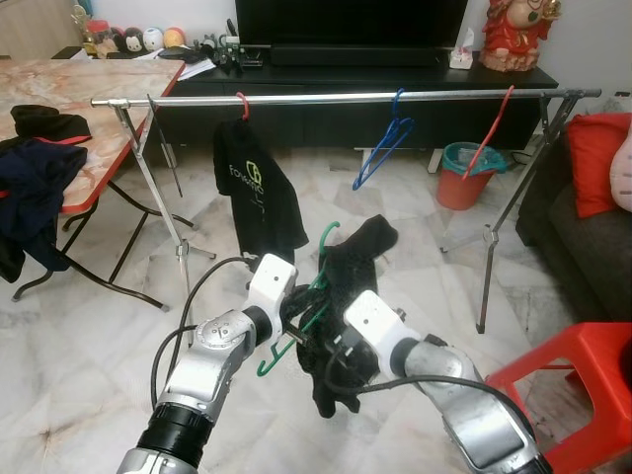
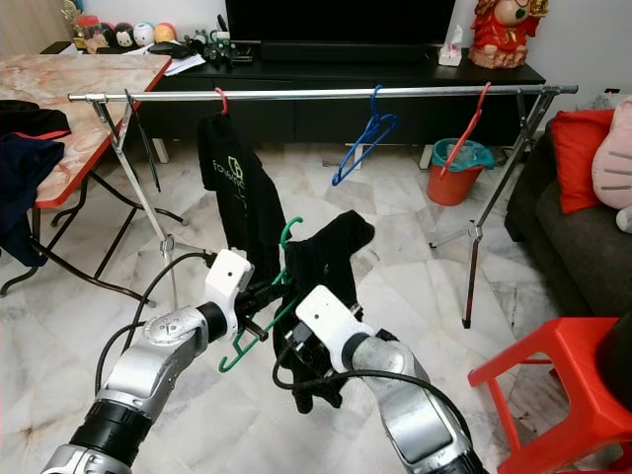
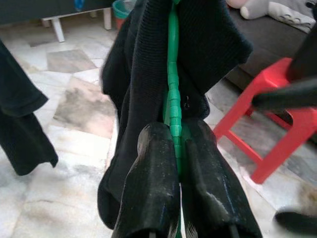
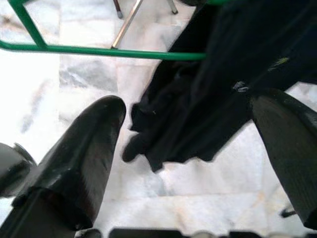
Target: Hang hanger
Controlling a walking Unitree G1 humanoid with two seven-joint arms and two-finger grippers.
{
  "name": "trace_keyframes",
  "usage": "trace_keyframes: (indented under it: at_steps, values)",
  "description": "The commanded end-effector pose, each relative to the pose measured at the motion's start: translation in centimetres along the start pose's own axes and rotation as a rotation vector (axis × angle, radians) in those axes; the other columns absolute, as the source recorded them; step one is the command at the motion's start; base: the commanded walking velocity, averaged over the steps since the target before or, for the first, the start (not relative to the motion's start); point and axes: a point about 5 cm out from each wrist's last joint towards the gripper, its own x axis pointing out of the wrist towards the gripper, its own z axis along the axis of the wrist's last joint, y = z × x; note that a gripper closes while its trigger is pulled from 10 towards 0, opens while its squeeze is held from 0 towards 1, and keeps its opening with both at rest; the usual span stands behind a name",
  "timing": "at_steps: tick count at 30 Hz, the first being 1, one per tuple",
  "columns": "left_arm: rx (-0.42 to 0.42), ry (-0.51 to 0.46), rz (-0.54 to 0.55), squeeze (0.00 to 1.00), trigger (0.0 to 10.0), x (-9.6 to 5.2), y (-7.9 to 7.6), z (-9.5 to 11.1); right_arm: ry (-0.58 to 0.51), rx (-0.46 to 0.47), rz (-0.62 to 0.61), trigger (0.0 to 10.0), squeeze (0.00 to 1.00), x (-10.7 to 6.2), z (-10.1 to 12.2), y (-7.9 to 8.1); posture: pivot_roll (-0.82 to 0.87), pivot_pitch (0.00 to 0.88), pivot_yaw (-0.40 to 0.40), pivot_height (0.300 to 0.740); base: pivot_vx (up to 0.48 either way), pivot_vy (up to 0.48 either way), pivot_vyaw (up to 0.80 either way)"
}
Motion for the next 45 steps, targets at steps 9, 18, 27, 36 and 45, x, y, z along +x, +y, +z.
trace_keyframes:
  at_steps: [9, 18, 27, 36, 45]
  values:
    - [0.07, 0.056, -0.157, 0.0, 10.0, -1.7, 0.5, -0.4, -0.005, -0.067, -0.048, 10.0, 0.0, -3.2, -0.6, -4.5, -0.15, 0.0, -0.009, 0.74, 0.0, 0.0, 0.0]
    - [0.067, 0.101, -0.301, 0.0, 10.0, -2.9, -0.2, -1.2, -0.096, -0.061, -0.035, 10.0, 0.0, -5.6, -0.4, -7.8, -0.15, 0.0, -0.009, 0.74, 0.0, 0.0, 0.0]
    - [0.055, 0.114, -0.352, 0.0, 10.0, -3.2, -0.6, -1.5, -0.139, -0.035, 0.093, 10.0, 0.0, -7.3, -1.9, -9.1, -0.15, 0.0, -0.032, 0.74, 0.0, 0.0, 0.0]
    - [0.084, 0.141, -0.465, 0.0, 10.0, -3.6, -1.3, -1.3, -0.186, -0.008, 0.267, 10.0, 0.0, -7.9, -4.4, -9.0, -0.16, 0.0, -0.043, 0.74, 0.0, 0.0, 0.0]
    - [0.137, 0.18, -0.566, 0.0, 10.0, -4.1, -1.5, -1.3, -0.237, -0.026, 0.397, 10.0, 0.0, -8.3, -4.9, -9.6, -0.15, 0.0, -0.056, 0.74, 0.0, 0.0, 0.0]
